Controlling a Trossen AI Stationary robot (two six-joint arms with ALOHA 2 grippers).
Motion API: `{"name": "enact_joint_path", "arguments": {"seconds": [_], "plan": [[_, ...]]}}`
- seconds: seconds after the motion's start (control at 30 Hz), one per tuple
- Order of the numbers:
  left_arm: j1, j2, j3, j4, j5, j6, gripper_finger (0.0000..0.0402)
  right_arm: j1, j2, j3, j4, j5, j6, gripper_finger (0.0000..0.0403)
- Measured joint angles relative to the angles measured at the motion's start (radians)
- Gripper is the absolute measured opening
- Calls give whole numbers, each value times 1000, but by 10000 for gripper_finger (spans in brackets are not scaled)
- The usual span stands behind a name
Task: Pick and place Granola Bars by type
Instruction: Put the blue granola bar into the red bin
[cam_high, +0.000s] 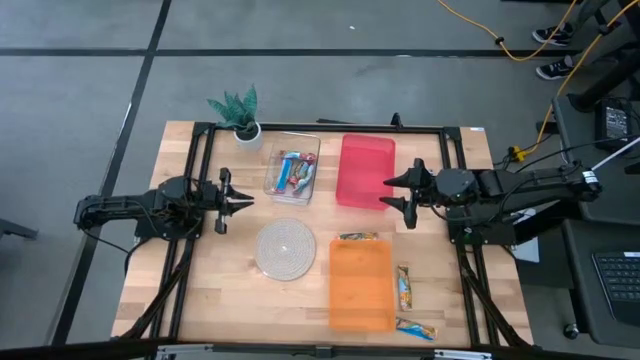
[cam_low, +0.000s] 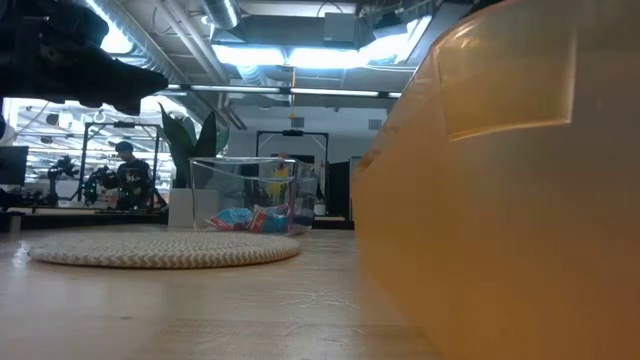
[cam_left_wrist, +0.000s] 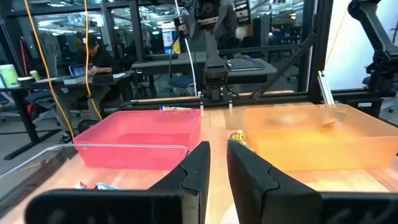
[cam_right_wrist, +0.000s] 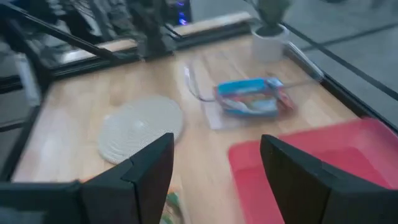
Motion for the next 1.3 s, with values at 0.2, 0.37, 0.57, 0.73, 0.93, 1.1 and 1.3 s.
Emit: {"name": "enact_joint_path", "arguments": {"seconds": [0.2, 0.37, 0.57, 0.73, 0.93, 1.1, 1.3], "plan": [[0, 0, 0, 0, 0, 0, 50, -45, 0, 0, -294, 175, 328, 241], [0, 0, 0, 0, 1, 0, 53, -93, 0, 0, -542, 184, 566, 241], [0, 0, 0, 0, 1, 0, 47, -152, 0, 0, -701, 184, 685, 241], [0, 0, 0, 0, 2, 0, 49, -208, -1, -14, -721, 182, 696, 255], [0, 0, 0, 0, 2, 0, 53, -278, -1, -135, -708, 129, 812, 312], [0, 0, 0, 0, 1, 0, 48, -320, 3, -230, -562, 108, 867, 338], [0, 0, 0, 0, 1, 0, 50, -381, 3, -299, -544, 105, 919, 339]]}}
